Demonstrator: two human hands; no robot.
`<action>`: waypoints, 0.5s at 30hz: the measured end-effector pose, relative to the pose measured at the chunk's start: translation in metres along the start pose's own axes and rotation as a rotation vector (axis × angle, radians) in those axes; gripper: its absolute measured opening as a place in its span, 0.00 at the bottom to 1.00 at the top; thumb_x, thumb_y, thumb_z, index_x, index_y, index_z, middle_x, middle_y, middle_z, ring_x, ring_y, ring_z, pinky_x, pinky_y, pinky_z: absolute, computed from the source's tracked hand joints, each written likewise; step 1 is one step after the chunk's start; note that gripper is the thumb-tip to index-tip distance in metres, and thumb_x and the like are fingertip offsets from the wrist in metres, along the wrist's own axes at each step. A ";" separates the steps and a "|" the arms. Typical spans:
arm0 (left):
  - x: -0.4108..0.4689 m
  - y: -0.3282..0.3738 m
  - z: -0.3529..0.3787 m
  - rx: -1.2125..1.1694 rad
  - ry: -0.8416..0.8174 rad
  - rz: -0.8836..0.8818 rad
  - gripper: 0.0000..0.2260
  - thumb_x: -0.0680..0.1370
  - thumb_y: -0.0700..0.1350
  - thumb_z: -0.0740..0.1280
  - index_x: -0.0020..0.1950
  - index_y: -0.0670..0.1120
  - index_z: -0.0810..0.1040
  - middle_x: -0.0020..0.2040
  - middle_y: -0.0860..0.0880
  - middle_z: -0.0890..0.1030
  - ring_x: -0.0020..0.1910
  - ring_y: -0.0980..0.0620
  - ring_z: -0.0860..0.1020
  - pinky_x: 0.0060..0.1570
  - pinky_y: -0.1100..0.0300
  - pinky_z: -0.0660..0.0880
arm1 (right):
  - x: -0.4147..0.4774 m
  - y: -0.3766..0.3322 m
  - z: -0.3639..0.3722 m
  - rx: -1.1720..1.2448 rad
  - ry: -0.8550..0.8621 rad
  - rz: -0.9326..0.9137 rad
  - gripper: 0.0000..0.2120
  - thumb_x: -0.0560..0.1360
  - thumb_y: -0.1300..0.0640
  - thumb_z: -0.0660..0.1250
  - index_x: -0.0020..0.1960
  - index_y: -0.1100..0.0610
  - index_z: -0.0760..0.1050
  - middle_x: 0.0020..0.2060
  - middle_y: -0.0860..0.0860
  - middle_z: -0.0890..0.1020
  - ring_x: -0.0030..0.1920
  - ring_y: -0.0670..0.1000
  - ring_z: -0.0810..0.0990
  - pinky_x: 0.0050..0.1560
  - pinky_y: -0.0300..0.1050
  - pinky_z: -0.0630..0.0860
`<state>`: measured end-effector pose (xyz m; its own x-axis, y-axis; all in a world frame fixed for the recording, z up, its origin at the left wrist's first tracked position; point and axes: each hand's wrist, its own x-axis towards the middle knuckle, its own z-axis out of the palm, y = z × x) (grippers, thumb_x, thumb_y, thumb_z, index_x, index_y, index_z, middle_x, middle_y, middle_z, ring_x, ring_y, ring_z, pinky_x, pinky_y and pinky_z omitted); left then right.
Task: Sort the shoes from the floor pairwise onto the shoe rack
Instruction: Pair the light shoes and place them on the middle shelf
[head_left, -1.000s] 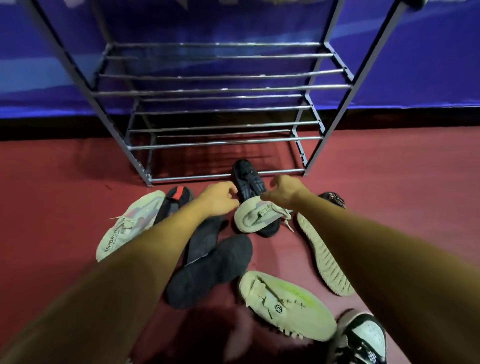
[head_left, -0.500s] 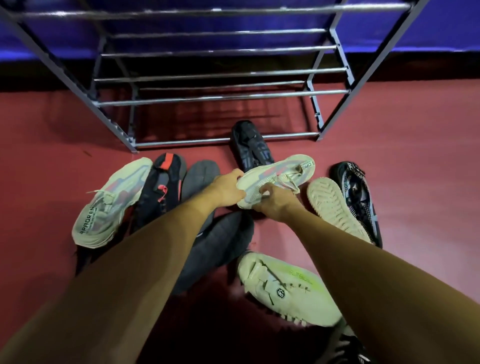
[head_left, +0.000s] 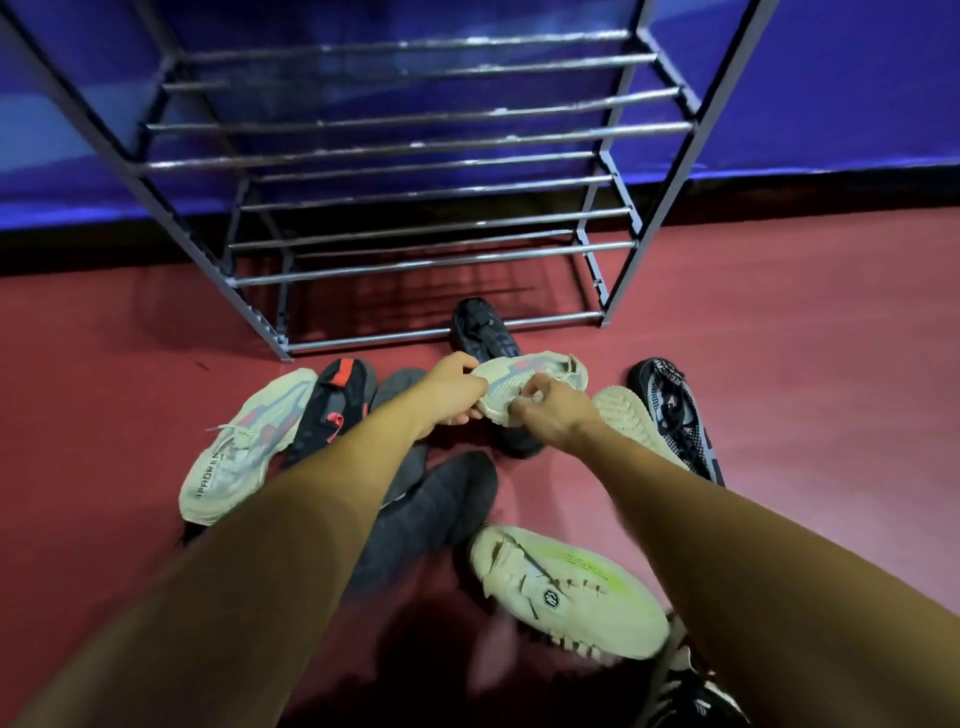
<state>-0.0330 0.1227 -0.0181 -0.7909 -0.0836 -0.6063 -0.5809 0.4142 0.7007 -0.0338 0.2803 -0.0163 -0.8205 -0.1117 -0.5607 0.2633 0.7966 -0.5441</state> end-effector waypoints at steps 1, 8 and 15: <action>-0.010 0.009 -0.005 -0.022 0.002 -0.002 0.14 0.76 0.38 0.60 0.60 0.48 0.73 0.36 0.46 0.81 0.30 0.54 0.77 0.28 0.64 0.69 | -0.007 -0.007 -0.006 0.012 -0.005 -0.006 0.09 0.73 0.52 0.66 0.52 0.52 0.73 0.48 0.53 0.77 0.48 0.56 0.74 0.45 0.43 0.67; -0.100 0.061 -0.075 -0.303 -0.031 -0.018 0.07 0.76 0.36 0.61 0.51 0.41 0.77 0.43 0.41 0.81 0.38 0.48 0.80 0.34 0.61 0.73 | -0.067 -0.081 -0.057 0.164 0.094 -0.156 0.11 0.69 0.49 0.63 0.48 0.53 0.76 0.46 0.58 0.85 0.41 0.58 0.82 0.41 0.45 0.76; -0.164 0.084 -0.140 -0.518 -0.016 0.042 0.12 0.74 0.36 0.60 0.56 0.41 0.76 0.38 0.43 0.81 0.33 0.50 0.80 0.31 0.62 0.75 | -0.110 -0.153 -0.089 0.341 0.118 -0.260 0.09 0.70 0.52 0.69 0.44 0.58 0.80 0.40 0.56 0.82 0.39 0.55 0.79 0.38 0.44 0.73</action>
<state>0.0206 0.0440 0.1929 -0.8148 -0.0613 -0.5765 -0.5711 -0.0862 0.8164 -0.0293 0.2235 0.1840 -0.9288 -0.1977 -0.3136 0.1766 0.5077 -0.8432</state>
